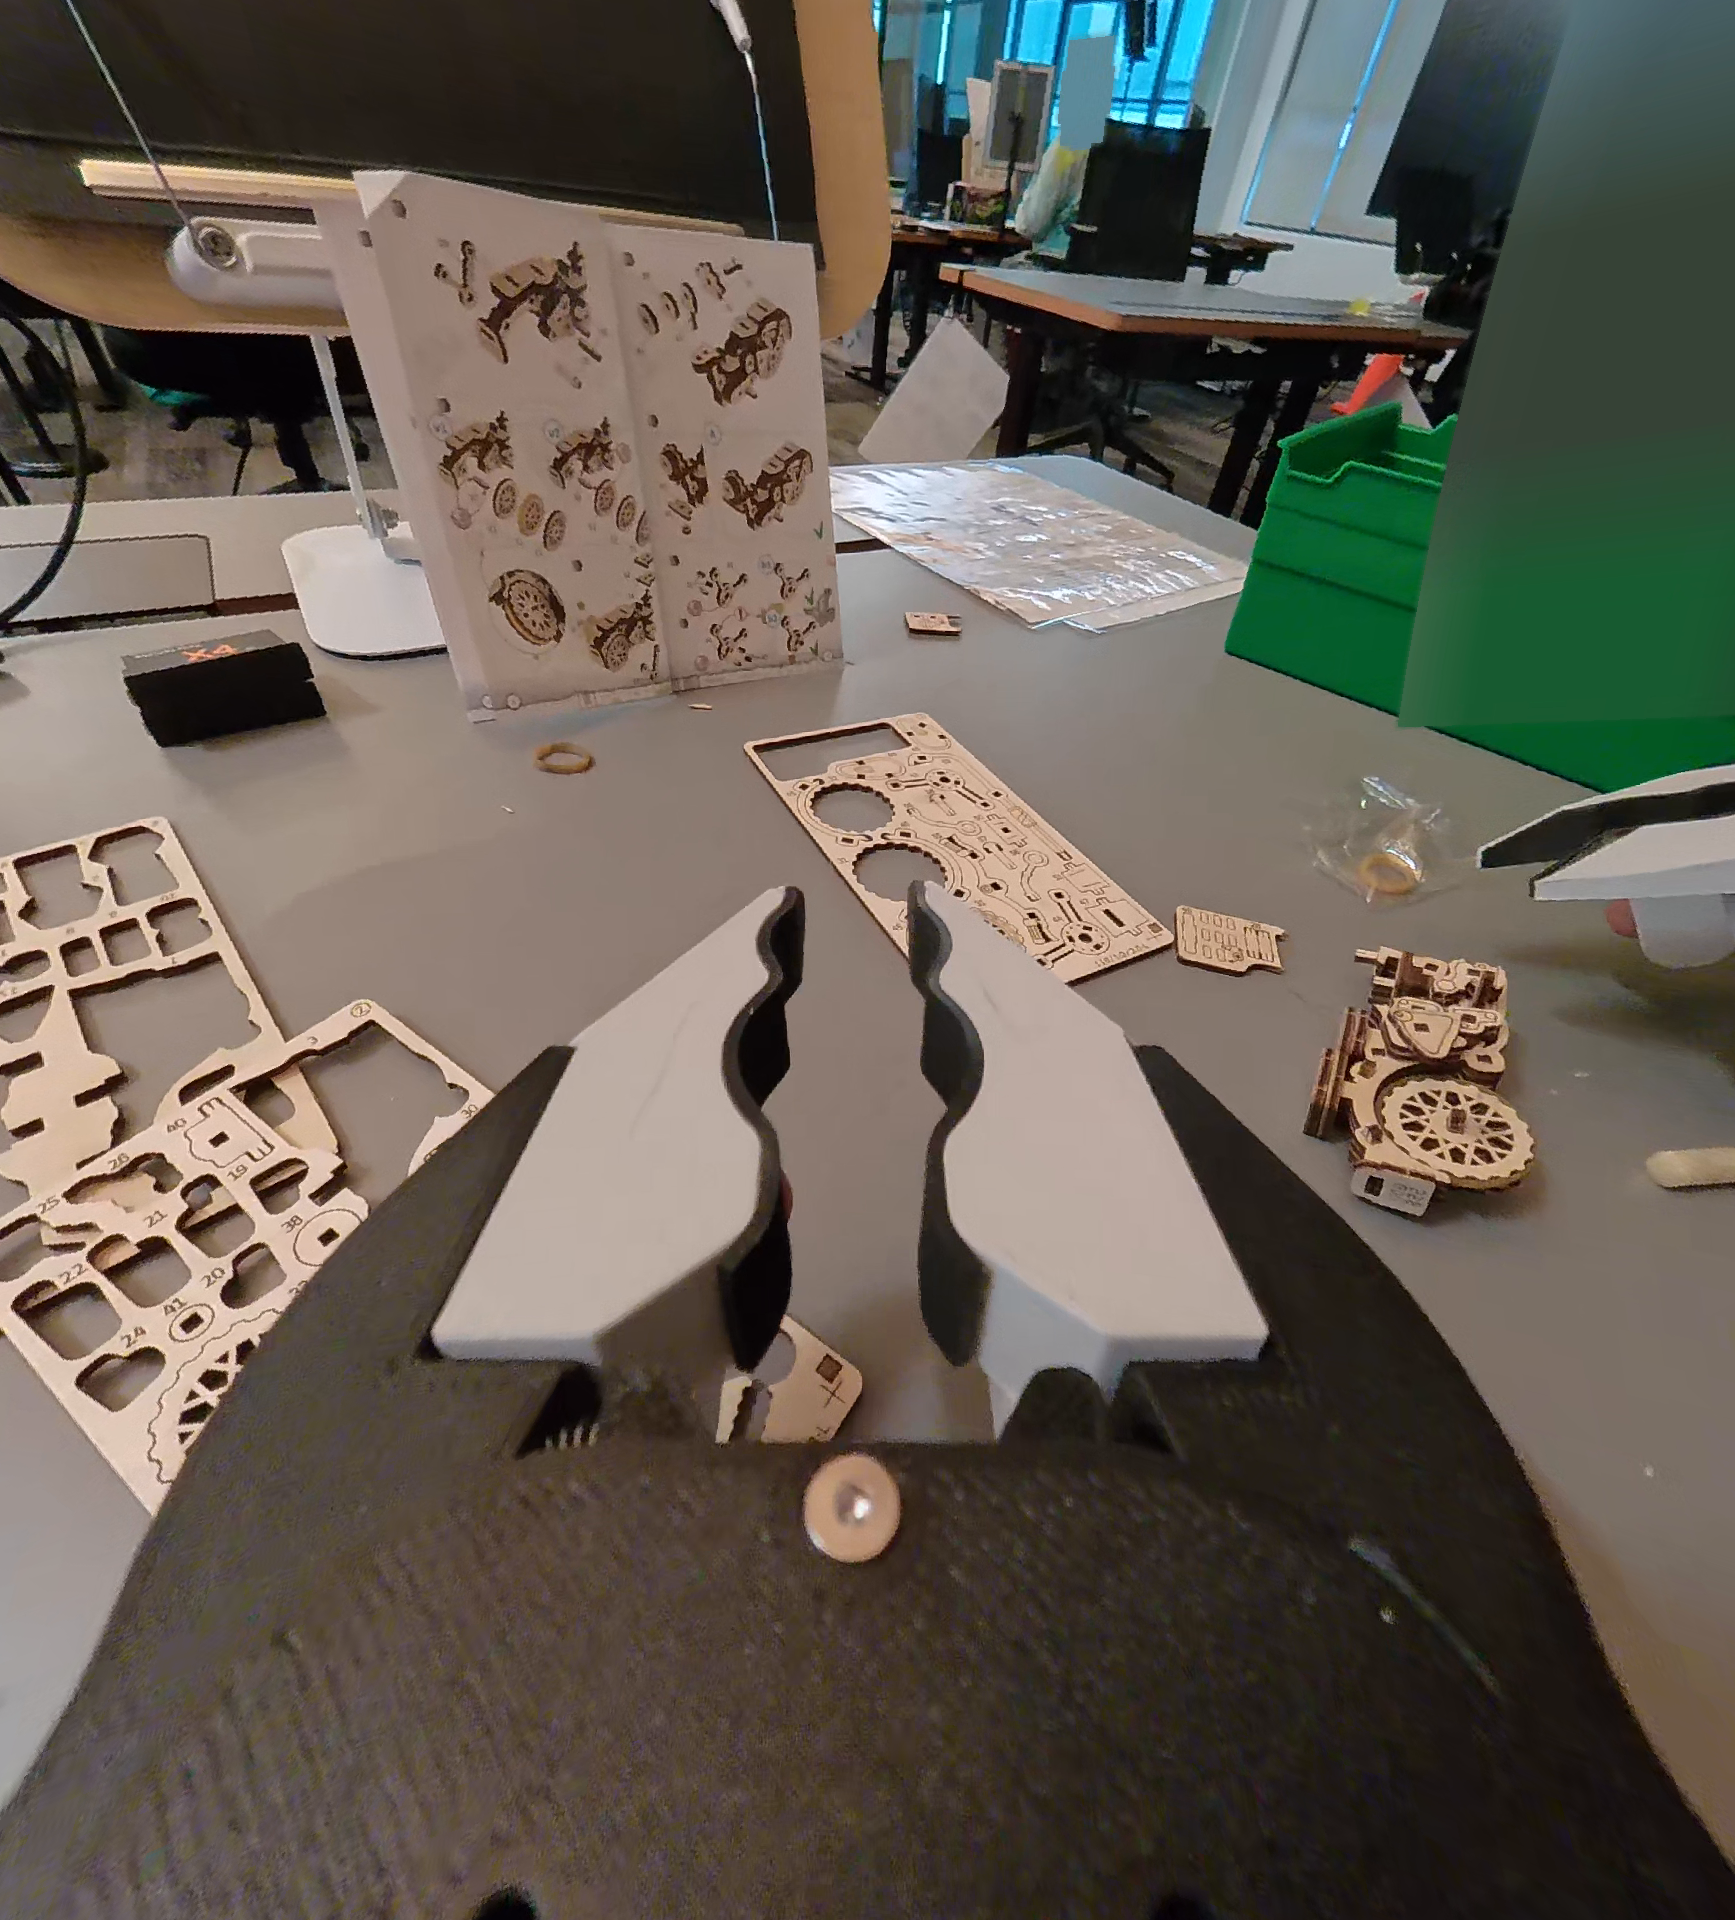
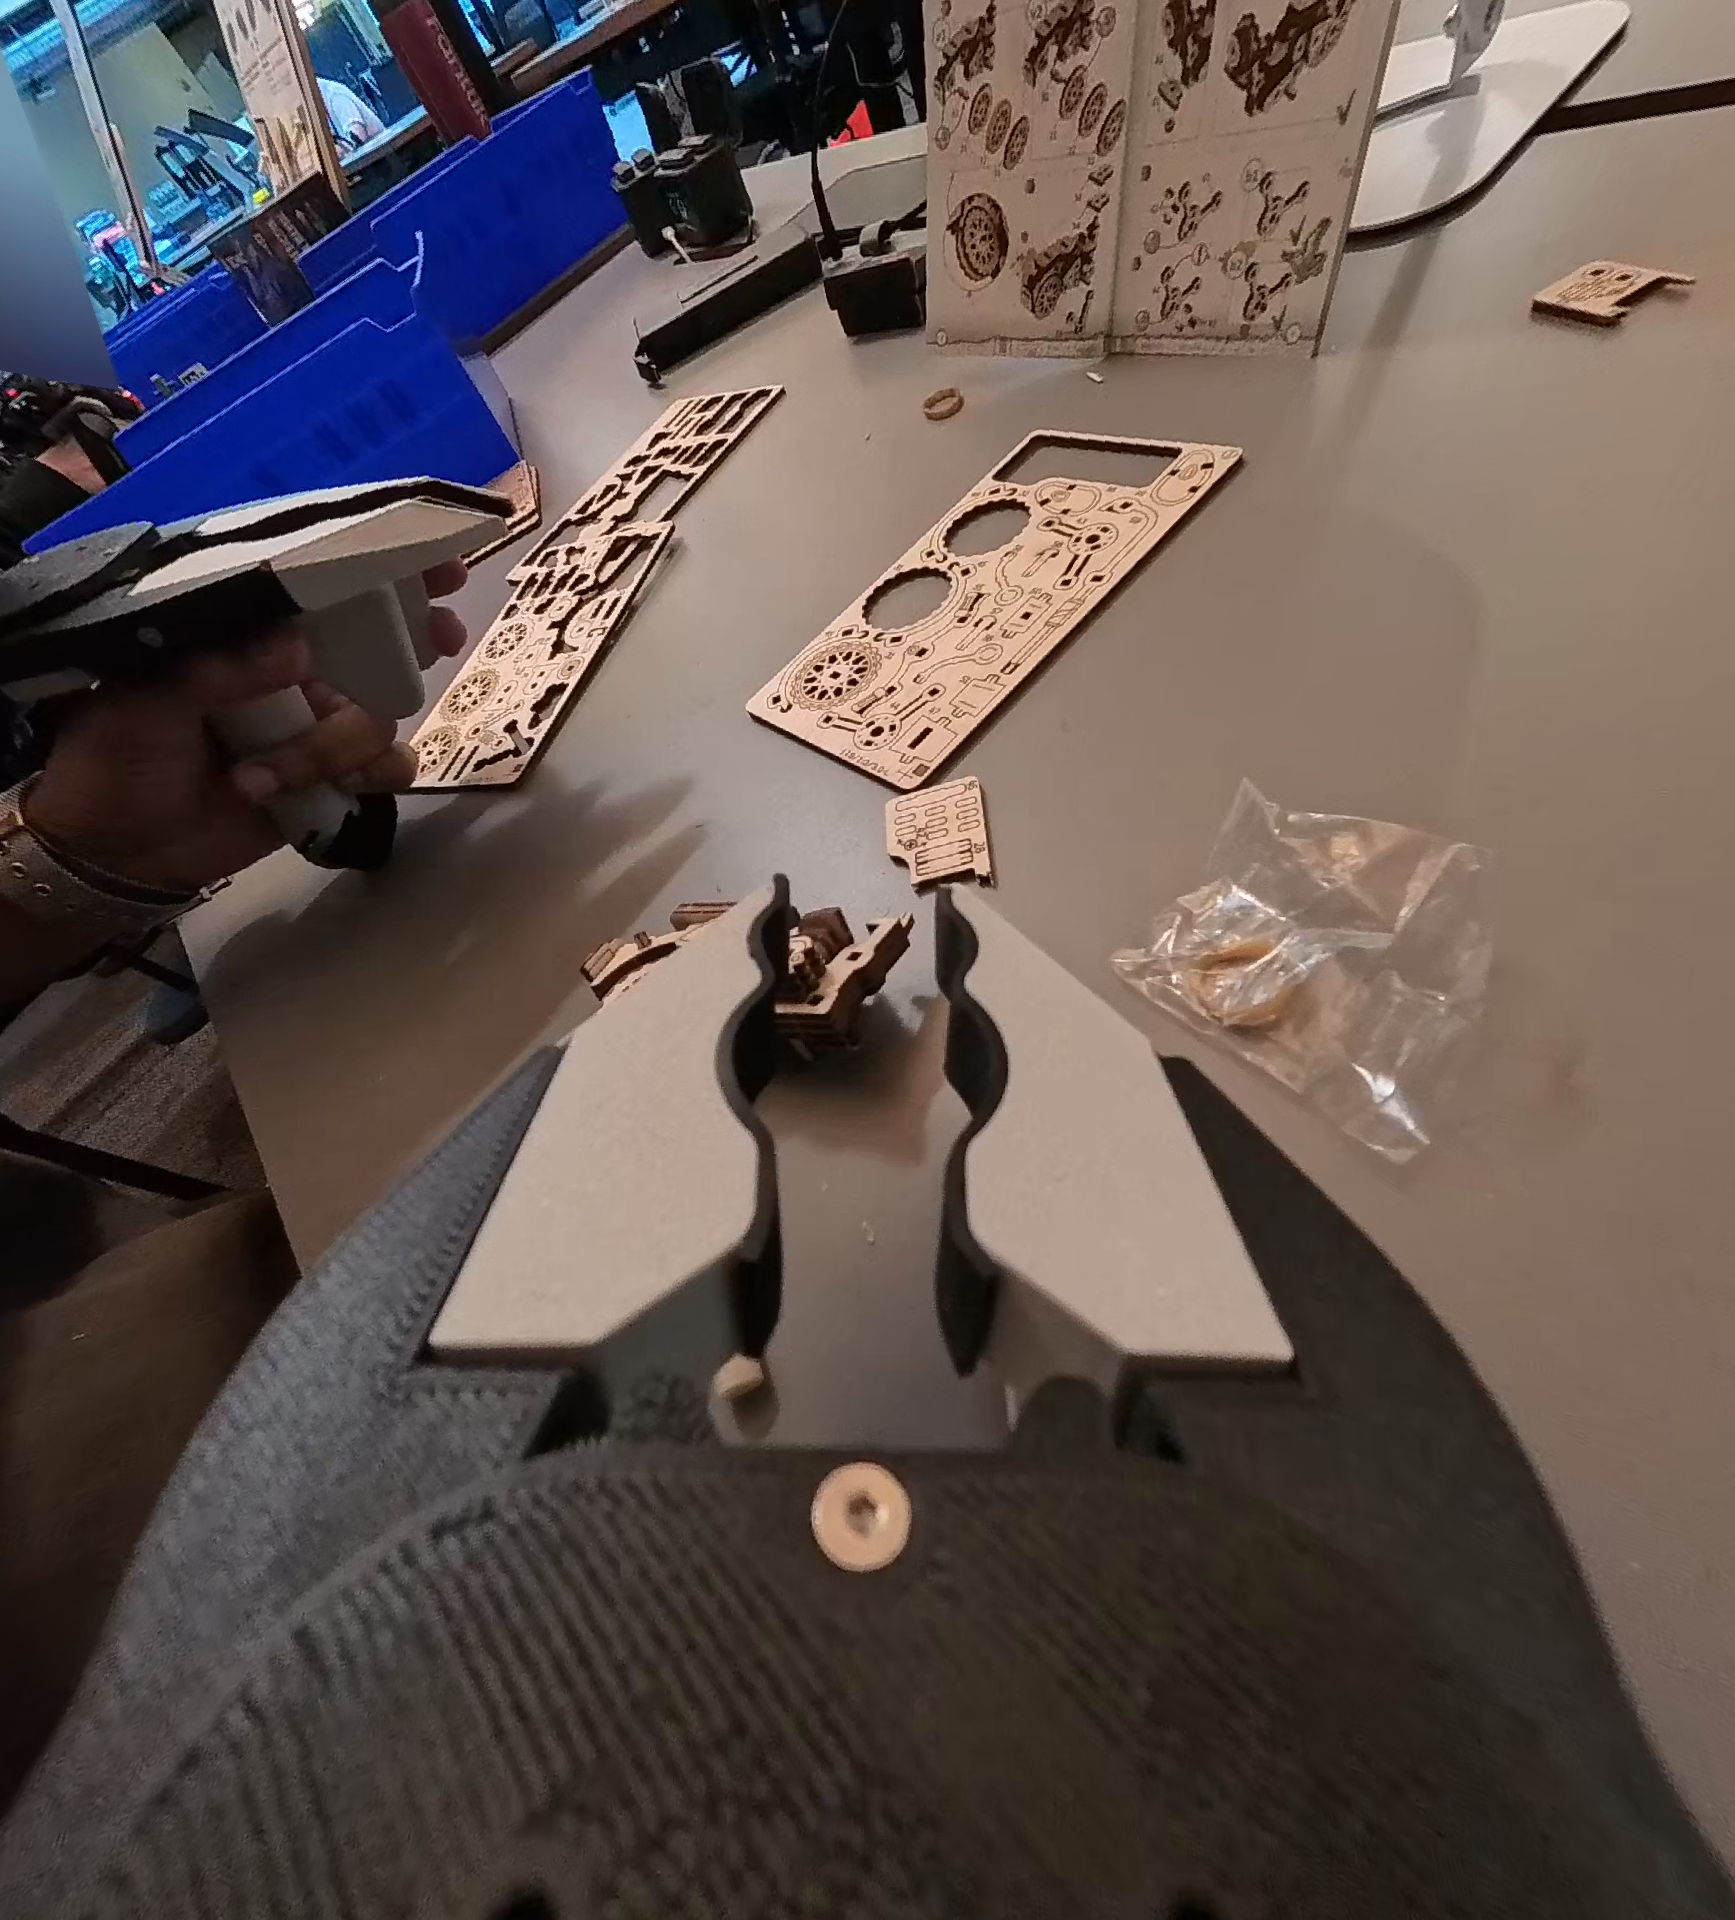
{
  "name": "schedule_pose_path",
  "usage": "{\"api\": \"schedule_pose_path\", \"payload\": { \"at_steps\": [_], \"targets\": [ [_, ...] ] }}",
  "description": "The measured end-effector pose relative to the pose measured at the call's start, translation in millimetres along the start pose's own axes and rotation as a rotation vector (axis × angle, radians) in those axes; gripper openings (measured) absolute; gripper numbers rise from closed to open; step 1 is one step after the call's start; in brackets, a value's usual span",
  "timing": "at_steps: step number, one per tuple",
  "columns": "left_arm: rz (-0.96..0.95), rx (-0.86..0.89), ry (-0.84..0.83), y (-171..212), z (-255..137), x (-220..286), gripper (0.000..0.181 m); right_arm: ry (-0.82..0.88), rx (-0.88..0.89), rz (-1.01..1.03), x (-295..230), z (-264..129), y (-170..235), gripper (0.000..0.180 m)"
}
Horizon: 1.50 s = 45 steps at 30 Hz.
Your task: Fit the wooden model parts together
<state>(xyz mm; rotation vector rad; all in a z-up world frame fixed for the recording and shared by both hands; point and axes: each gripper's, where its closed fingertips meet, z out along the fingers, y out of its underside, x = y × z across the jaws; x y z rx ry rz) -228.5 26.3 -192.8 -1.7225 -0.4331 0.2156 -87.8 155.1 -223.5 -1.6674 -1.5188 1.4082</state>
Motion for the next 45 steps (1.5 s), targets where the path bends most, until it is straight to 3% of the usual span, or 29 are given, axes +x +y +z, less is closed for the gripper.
{"api": "schedule_pose_path", "payload": {
  "at_steps": [45],
  "targets": [
    [-0.067,-0.052,-0.001,6.8,4.3,-6.6,0.020,-0.010,0.017,-0.029,-2.1,1.1,-4.5,0.031]
  ]
}}
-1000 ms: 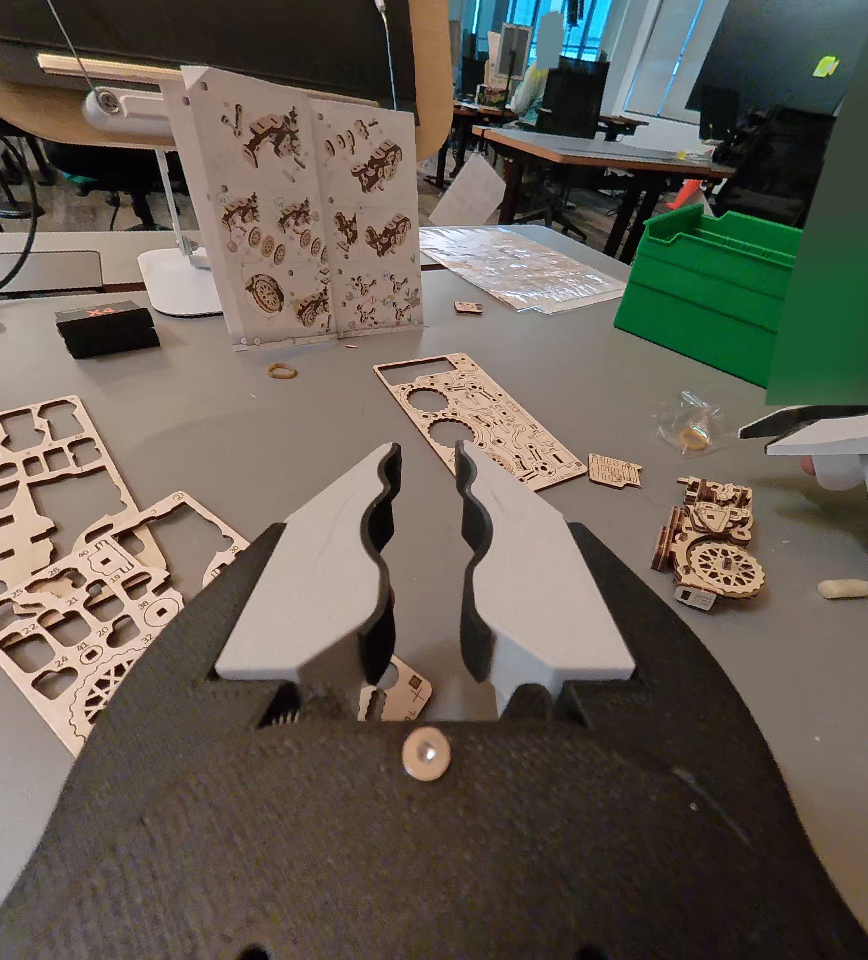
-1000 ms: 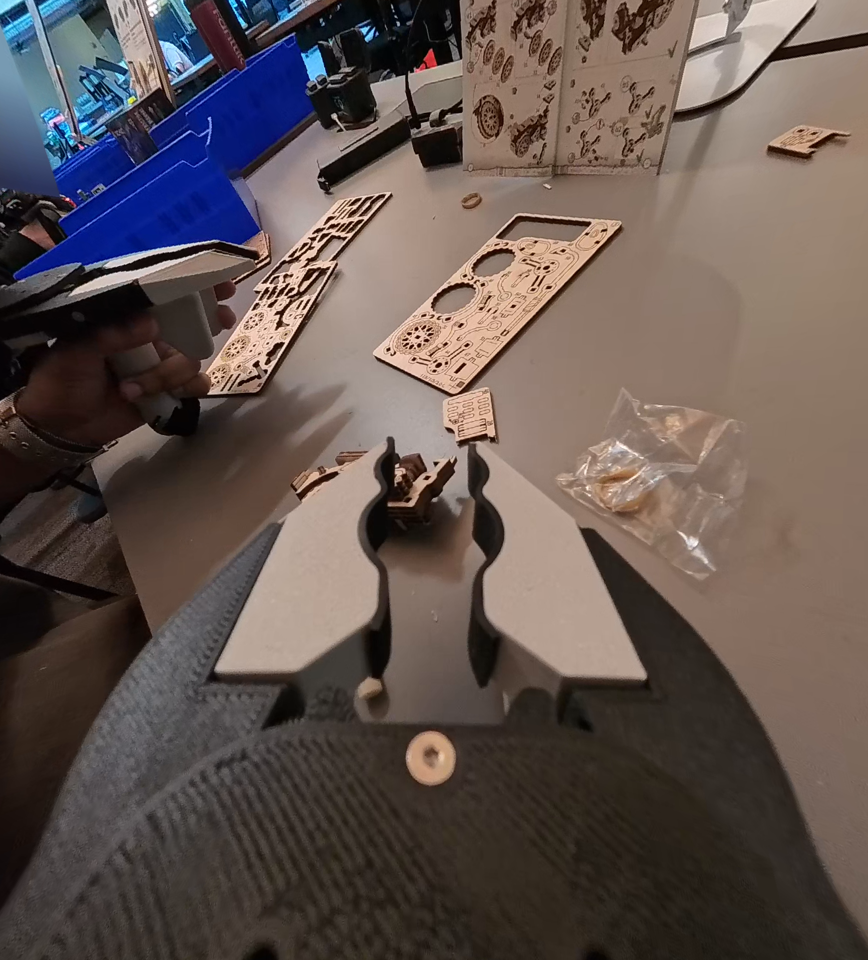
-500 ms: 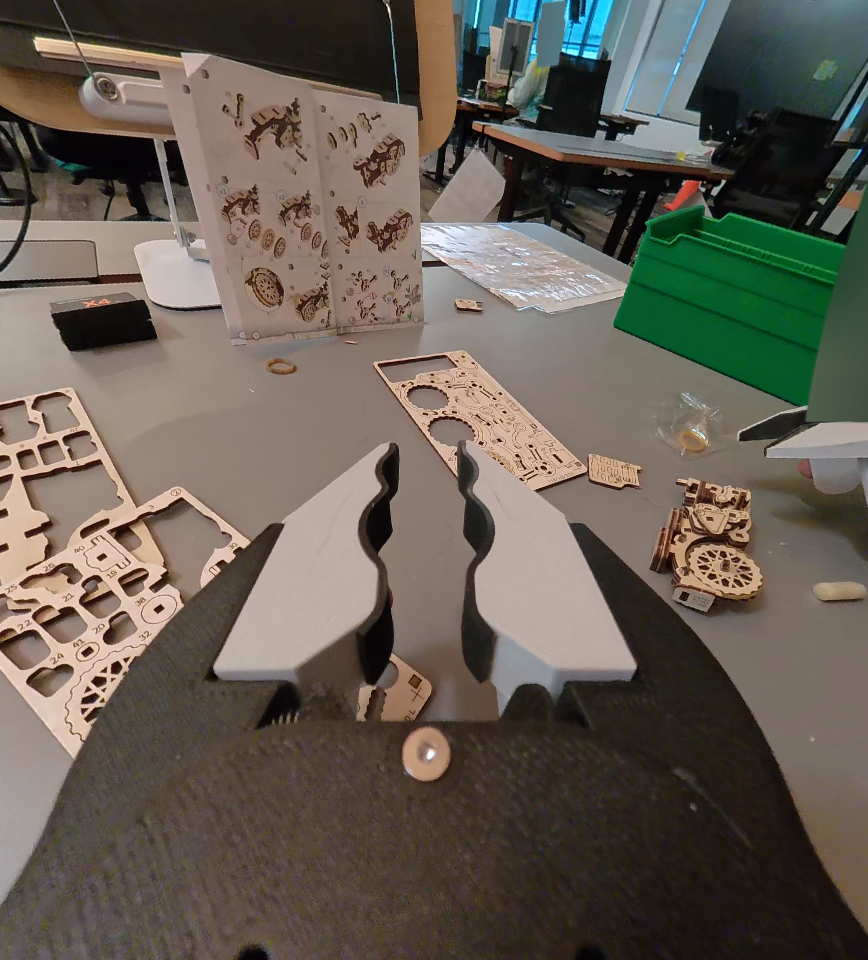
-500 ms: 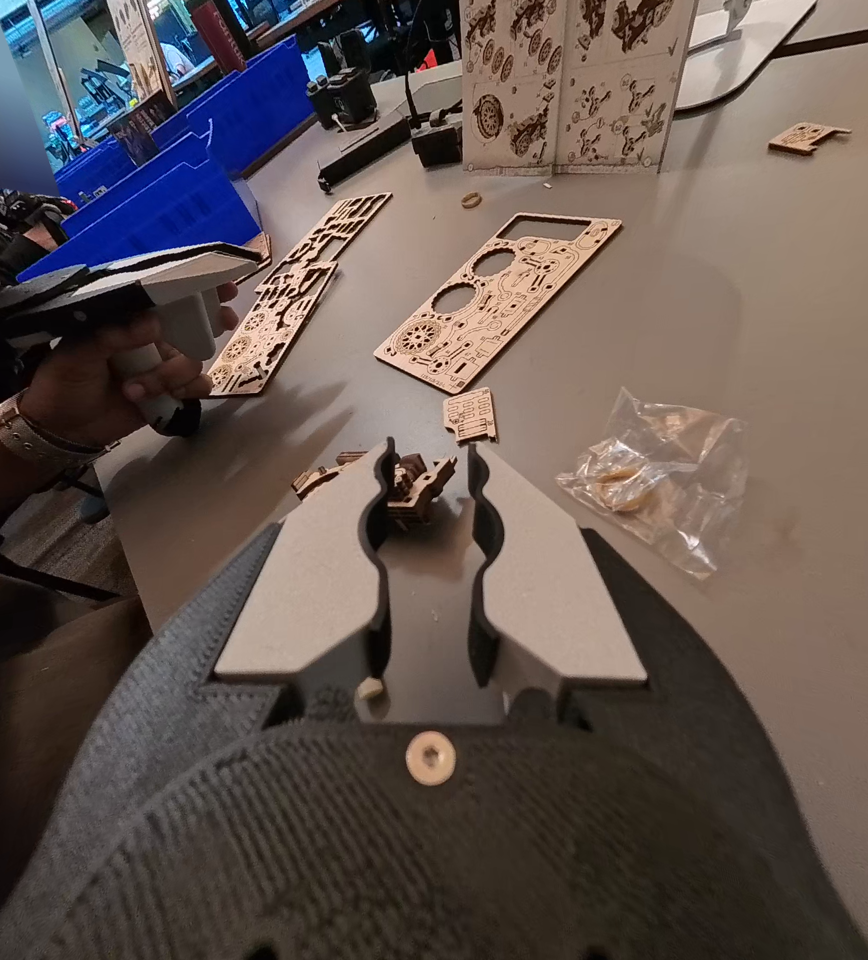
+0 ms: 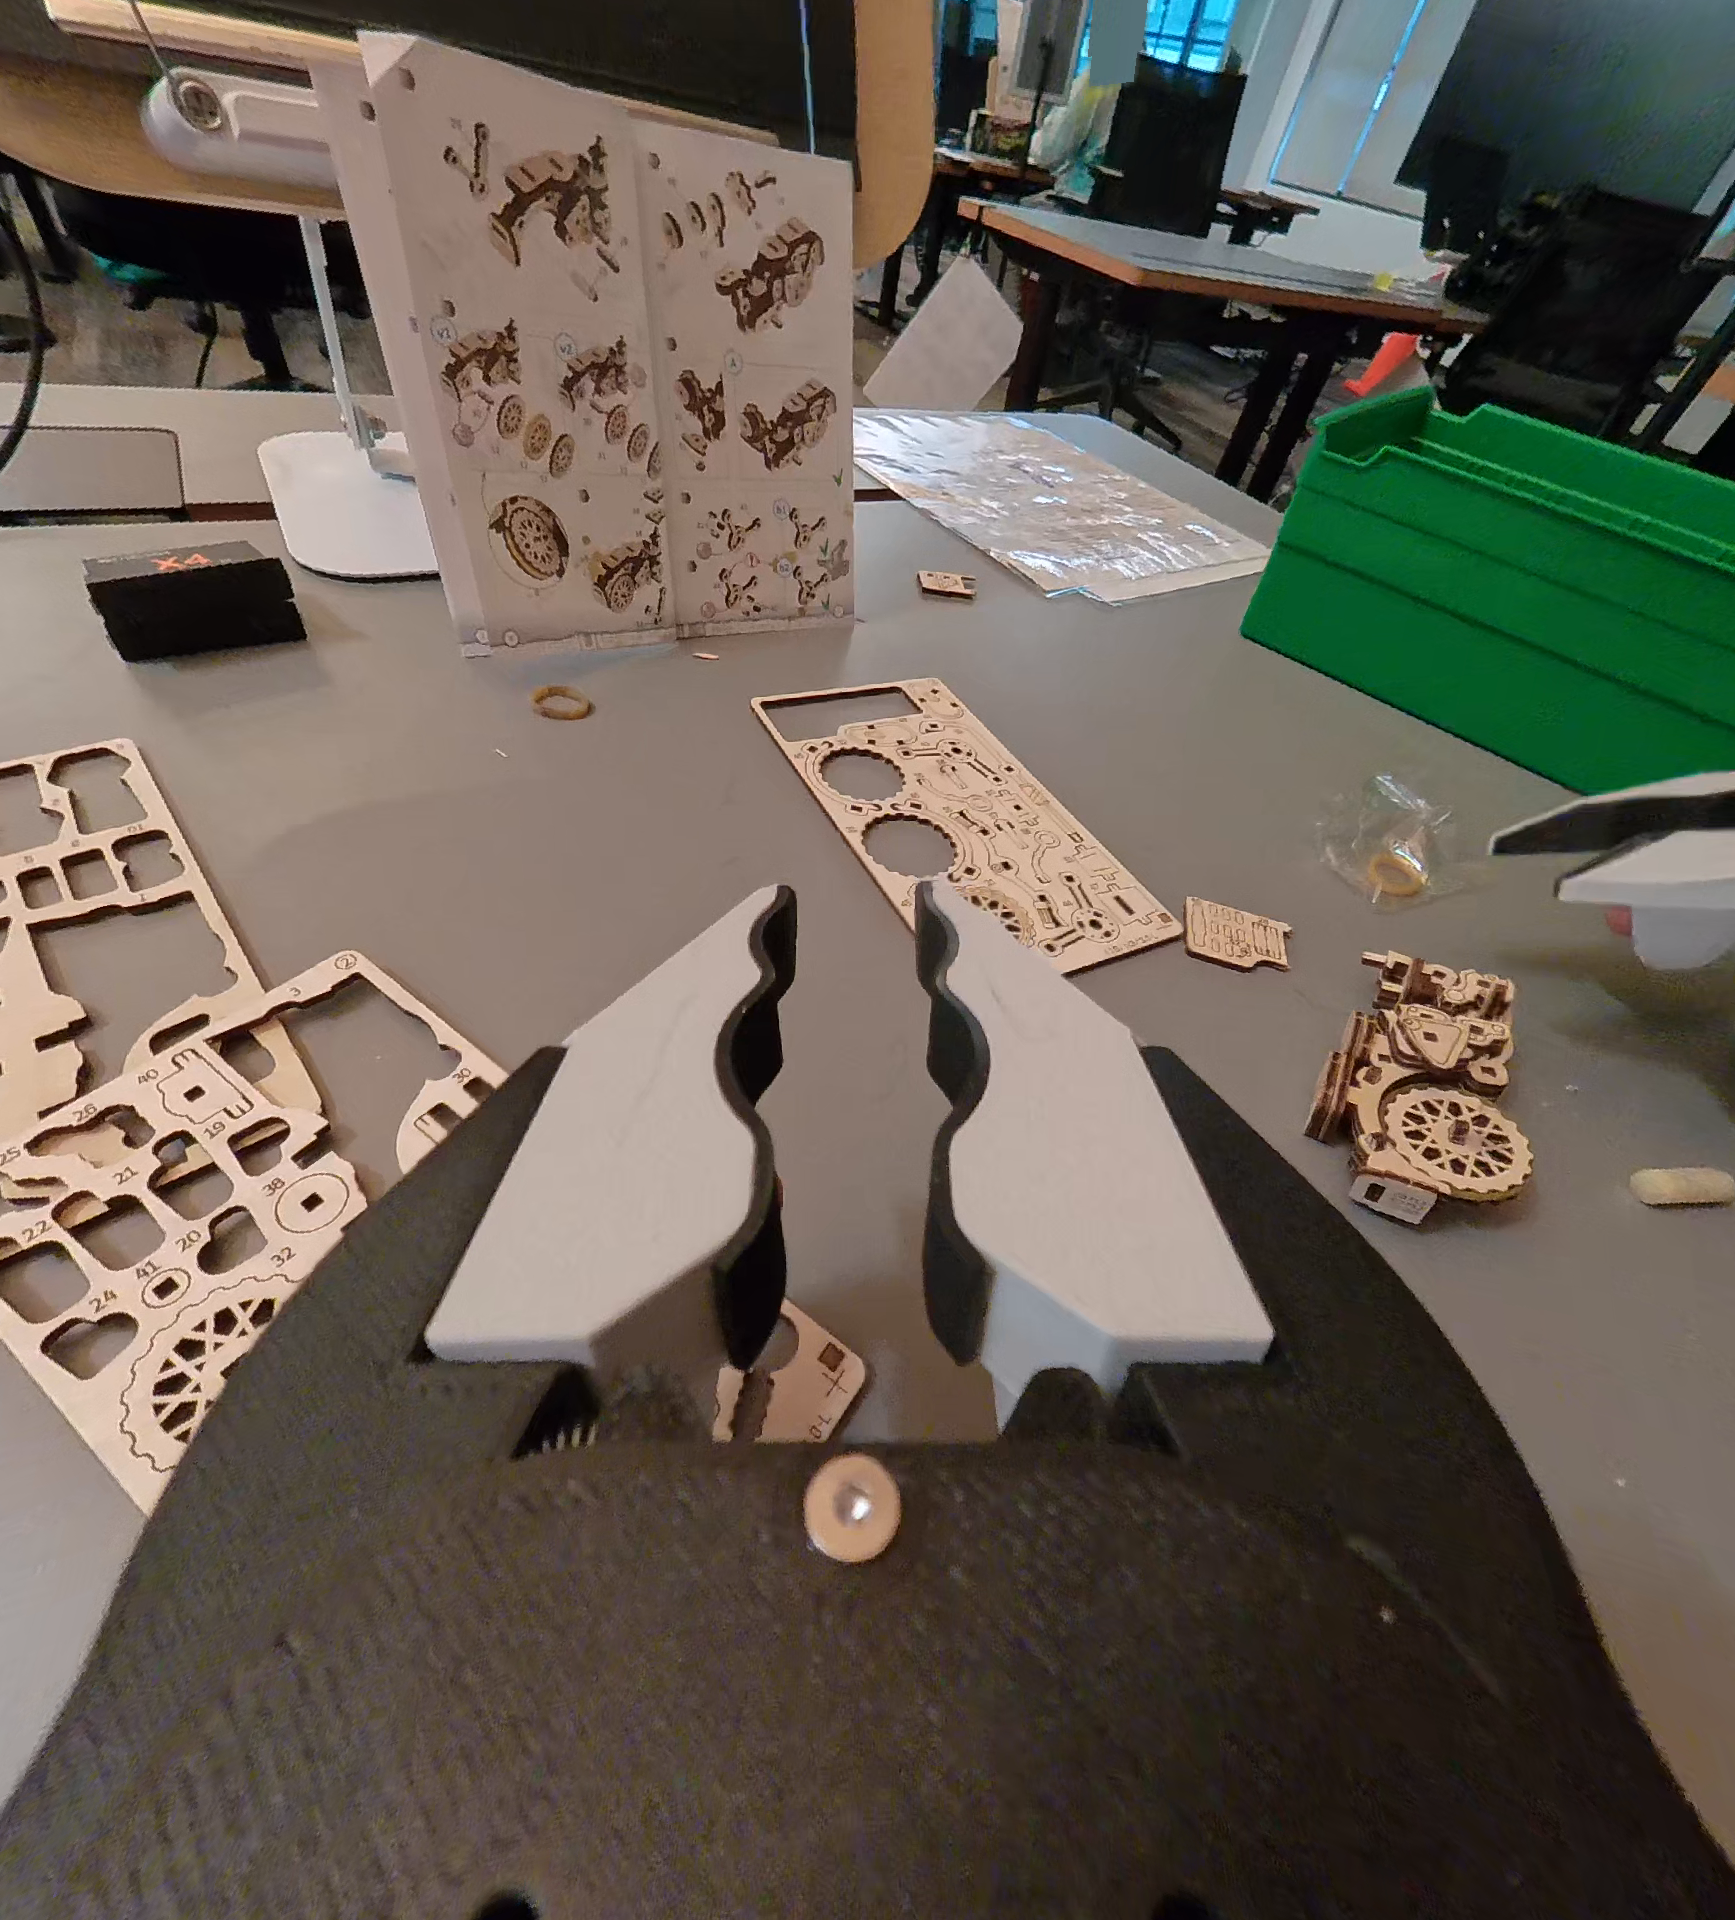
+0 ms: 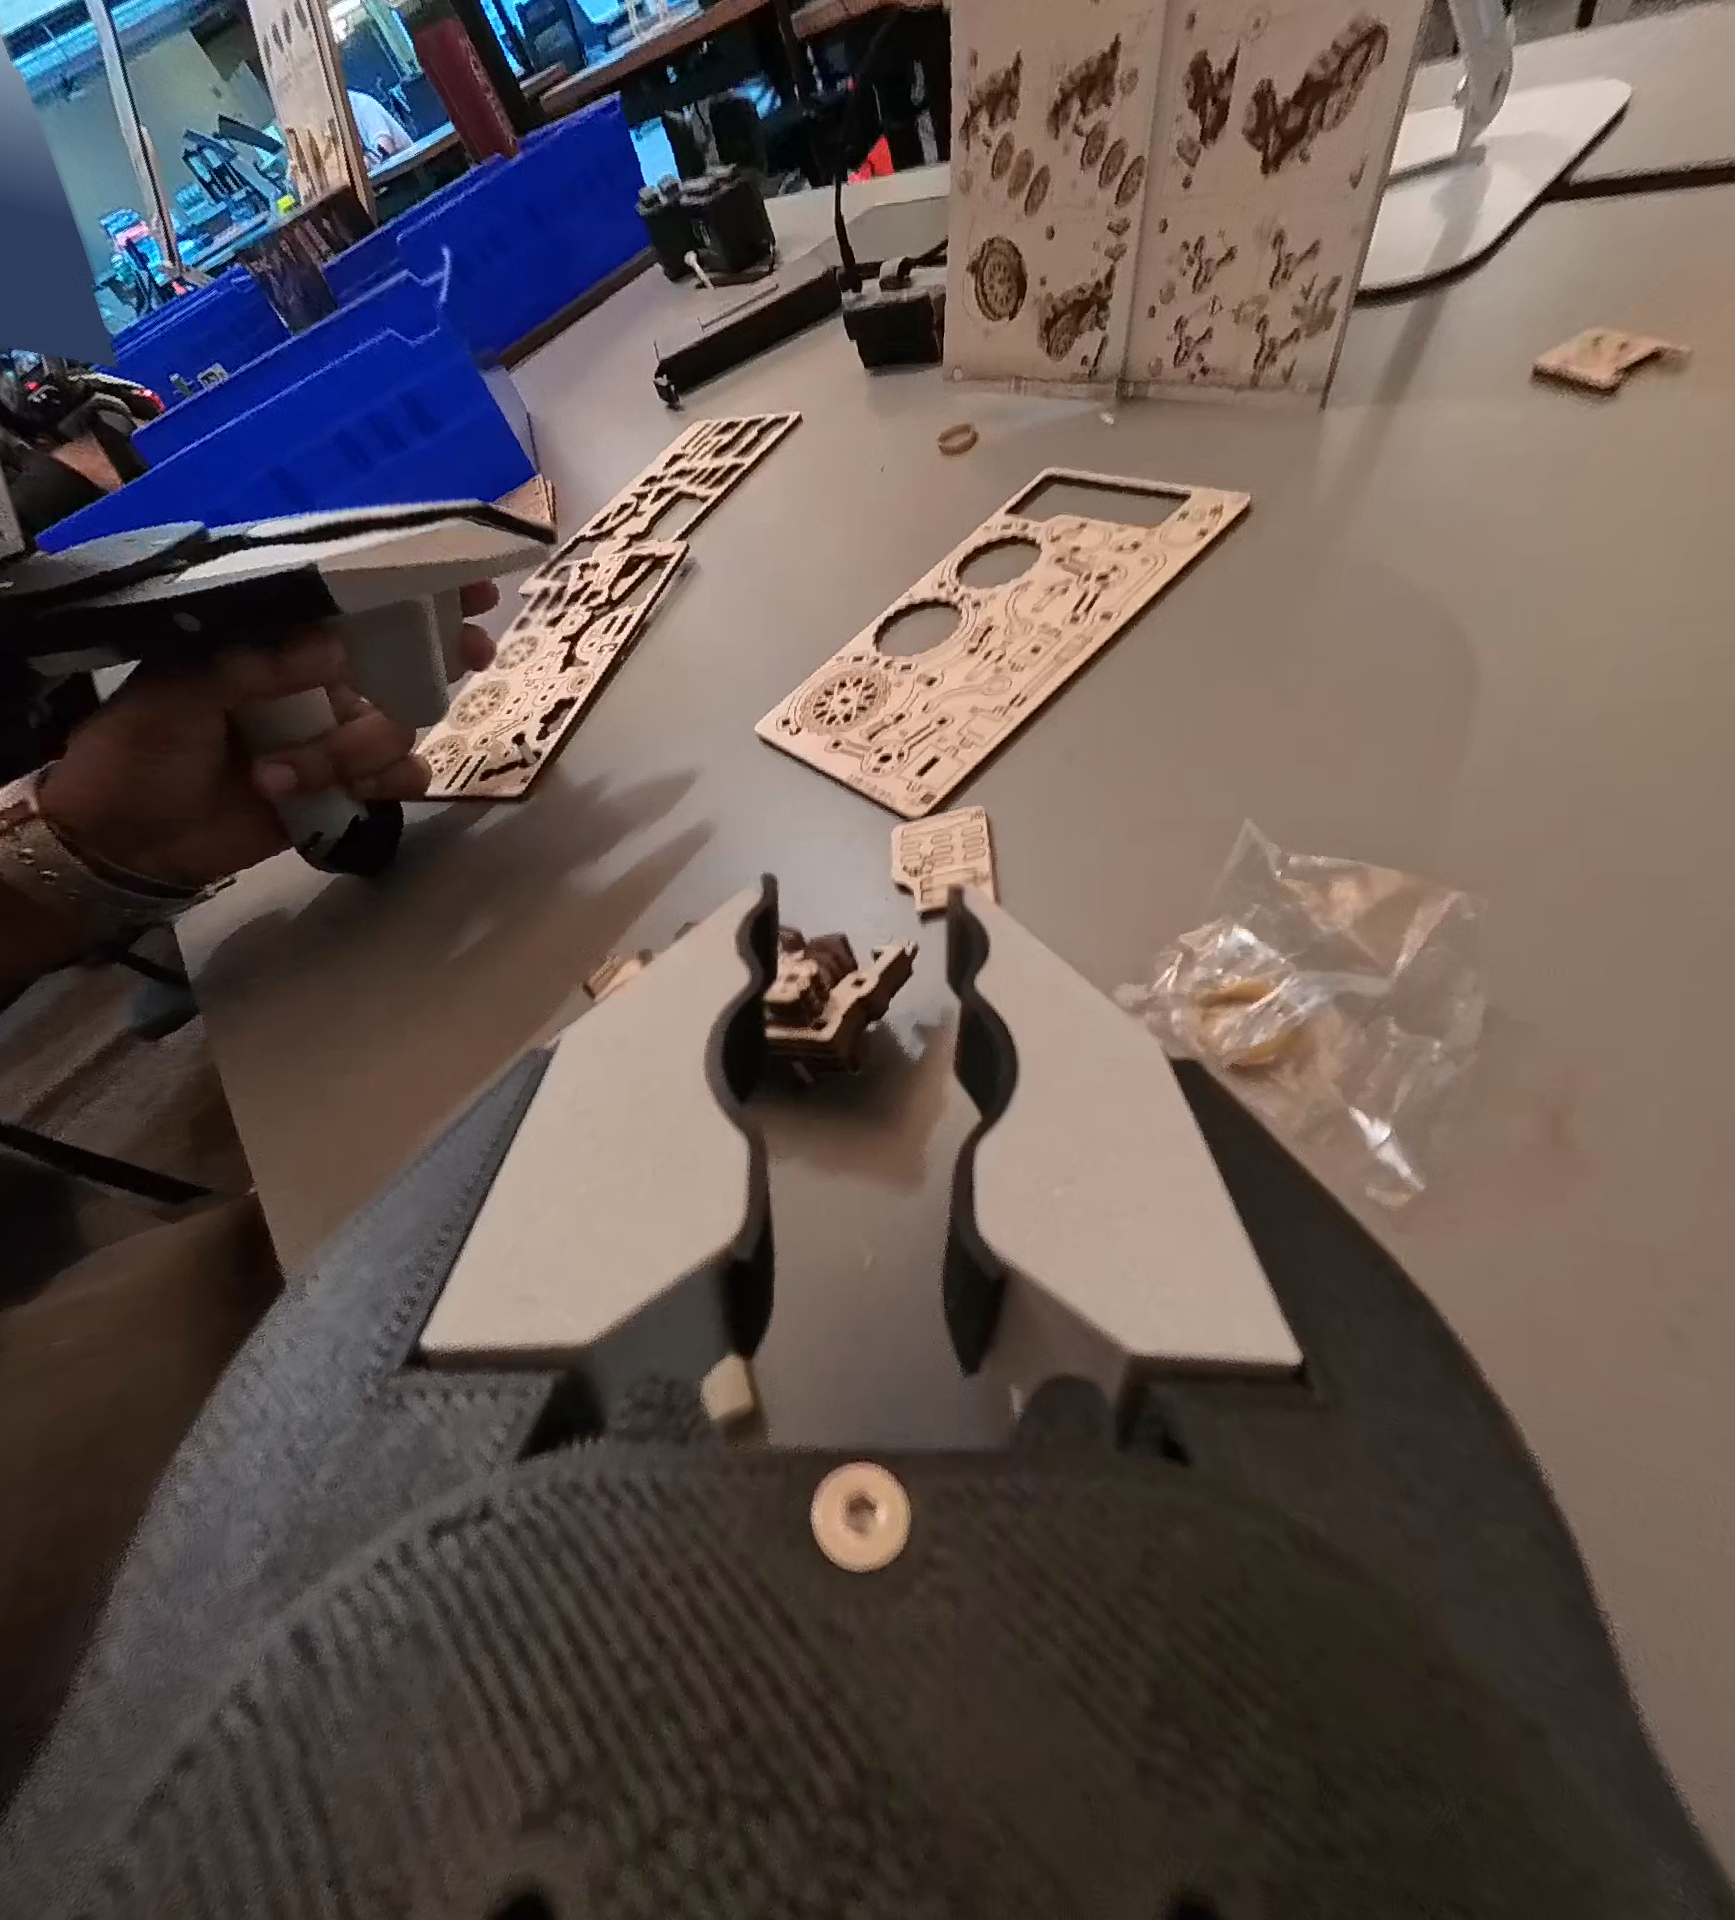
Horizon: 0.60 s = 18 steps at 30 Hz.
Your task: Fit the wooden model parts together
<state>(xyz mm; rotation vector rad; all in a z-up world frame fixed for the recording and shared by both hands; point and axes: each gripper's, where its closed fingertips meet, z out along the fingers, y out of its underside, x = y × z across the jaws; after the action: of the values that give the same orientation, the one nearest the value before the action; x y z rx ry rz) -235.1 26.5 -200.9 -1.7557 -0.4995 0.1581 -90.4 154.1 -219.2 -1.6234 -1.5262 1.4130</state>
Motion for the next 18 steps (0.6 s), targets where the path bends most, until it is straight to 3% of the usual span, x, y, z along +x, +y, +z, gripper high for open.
{"api": "schedule_pose_path", "payload": {
  "at_steps": [4,7,10,15,18],
  "targets": [
    [-0.029,-0.008,0.000,0.8,2.0,-3.0,0.021,-0.041,0.030,-0.025,-7.7,10.1,-23.7,0.046],
    [-0.040,0.007,0.007,-1.0,0.3,-3.3,0.021,-0.098,-0.124,-0.177,-21.9,36.2,-25.9,0.065],
    [-0.039,0.025,0.012,-2.9,-2.9,-3.3,0.021,-0.122,-0.265,-0.373,-20.8,74.2,-27.3,0.066],
    [-0.035,0.027,0.006,-3.3,-8.9,-13.3,0.021,-0.320,-0.461,-0.399,-38.1,131.3,-22.5,0.071],
    [-0.064,0.026,0.011,-2.6,-12.1,-18.3,0.021,-0.261,-0.597,-0.542,-24.1,153.2,-4.0,0.070]
  ]
}}
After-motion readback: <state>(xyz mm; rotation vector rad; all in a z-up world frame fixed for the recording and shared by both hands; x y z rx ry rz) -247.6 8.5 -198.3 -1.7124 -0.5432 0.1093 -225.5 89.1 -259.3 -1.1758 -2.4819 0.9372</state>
